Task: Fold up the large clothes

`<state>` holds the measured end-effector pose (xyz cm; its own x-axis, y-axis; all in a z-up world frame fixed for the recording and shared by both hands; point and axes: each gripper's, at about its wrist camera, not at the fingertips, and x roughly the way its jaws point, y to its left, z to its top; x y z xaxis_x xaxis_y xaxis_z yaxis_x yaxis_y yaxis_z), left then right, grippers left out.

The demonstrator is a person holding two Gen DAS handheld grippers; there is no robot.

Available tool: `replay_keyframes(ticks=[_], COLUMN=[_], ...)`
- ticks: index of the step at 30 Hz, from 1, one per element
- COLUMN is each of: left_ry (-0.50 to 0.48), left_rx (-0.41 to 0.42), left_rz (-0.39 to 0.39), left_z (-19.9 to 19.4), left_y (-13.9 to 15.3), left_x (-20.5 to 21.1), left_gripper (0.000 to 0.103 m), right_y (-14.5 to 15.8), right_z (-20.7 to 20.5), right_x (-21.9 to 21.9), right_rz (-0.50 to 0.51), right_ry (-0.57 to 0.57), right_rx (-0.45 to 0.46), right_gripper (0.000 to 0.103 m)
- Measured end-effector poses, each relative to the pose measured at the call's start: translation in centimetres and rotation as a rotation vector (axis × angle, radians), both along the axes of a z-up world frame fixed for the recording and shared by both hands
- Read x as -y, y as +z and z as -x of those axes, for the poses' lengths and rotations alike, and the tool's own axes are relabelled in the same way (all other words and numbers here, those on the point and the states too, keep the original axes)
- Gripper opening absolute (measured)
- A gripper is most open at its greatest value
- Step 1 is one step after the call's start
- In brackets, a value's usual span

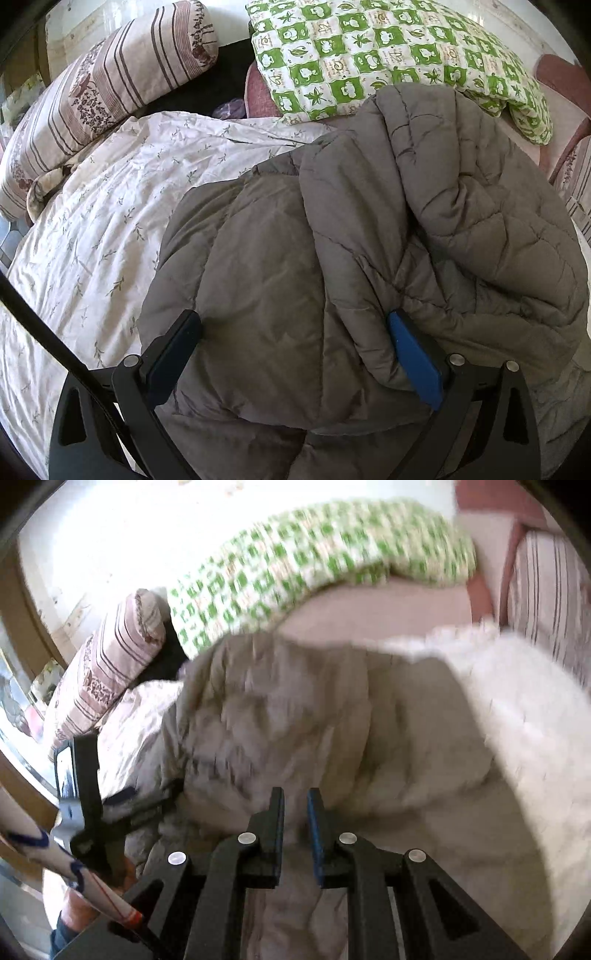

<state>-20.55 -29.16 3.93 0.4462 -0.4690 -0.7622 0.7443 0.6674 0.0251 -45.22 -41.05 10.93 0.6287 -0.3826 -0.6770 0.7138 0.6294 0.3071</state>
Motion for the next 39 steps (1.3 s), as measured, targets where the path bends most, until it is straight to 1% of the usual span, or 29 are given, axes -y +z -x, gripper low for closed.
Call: replay_keyframes(ticks=[3,5,6,8,10,11,12,15,18,22,24,26,28,32,34,39], left_ry=[0.0,-0.001,0.0,0.0,-0.001,-0.002,-0.002,-0.005,-0.006,-0.008,-0.007,-0.007,-0.007,-0.006,-0.015,-0.047], left_rx=[0.003,-0.001,-0.002,-0.002,0.0,0.001,0.0,-0.008,-0.001,0.012,0.014,0.011,0.005,-0.004,0.003,0.075], left_rz=[0.0,0.002,0.002,0.002,0.001,0.0,0.0,-0.002,-0.01,-0.02,-0.018,-0.005,0.009,0.046,0.078,0.165], left_z=[0.2,0.1,0.1,0.2,0.2,0.2,0.2,0.1,0.1,0.3,0.3,0.4,0.3,0.1,0.4,1.8], left_y=[0.0,0.0,0.0,0.1,0.0,0.0,0.0,-0.2,-0.3,-0.5,-0.5,-0.2,0.1,1.3,2.3,4.6], left_x=[-0.2,-0.1,-0.1,-0.1,-0.1,0.0,0.0,0.2,0.3,0.5,0.4,0.2,-0.1,-0.7,-1.2,-1.7], left_gripper=[0.1,0.1,0.1,0.1,0.1,0.1,0.1,0.101,0.101,0.101,0.102,0.101,0.101,0.101,0.101,0.101], right_y=[1.3,0.8,0.2,-1.5,-3.6,-4.4,-5.6,-7.5,-8.5,-9.0,-8.6,-7.6,-6.5,-4.5,-3.7,-2.3], right_z=[-1.1,-2.5,-3.1,-4.1,-4.5,-4.6,-4.8,-5.0,-4.8,-4.3,-4.5,-4.9,-5.1,-4.0,-3.3,-3.0], right_x=[1.6,3.1,3.9,5.7,7.3,7.6,7.8,7.8,8.0,7.9,7.8,7.6,7.2,6.3,6.0,4.9], right_rz=[0.035,0.041,0.045,0.017,-0.059,-0.085,-0.101,-0.101,-0.115,-0.12,-0.118,-0.1,-0.081,-0.07,-0.064,-0.032], right_ry=[0.011,0.015,0.006,-0.002,-0.011,-0.007,0.0,0.011,0.018,0.022,0.023,0.023,0.031,0.036,0.033,0.067], right_rx=[0.033,0.011,-0.001,-0.033,-0.049,-0.052,-0.068,-0.07,-0.046,-0.027,-0.047,-0.075,-0.08,-0.037,-0.017,0.013], right_gripper=[0.015,0.015,0.015,0.015,0.015,0.015,0.013,0.013,0.012,0.012,0.011,0.012,0.014,0.014,0.014,0.014])
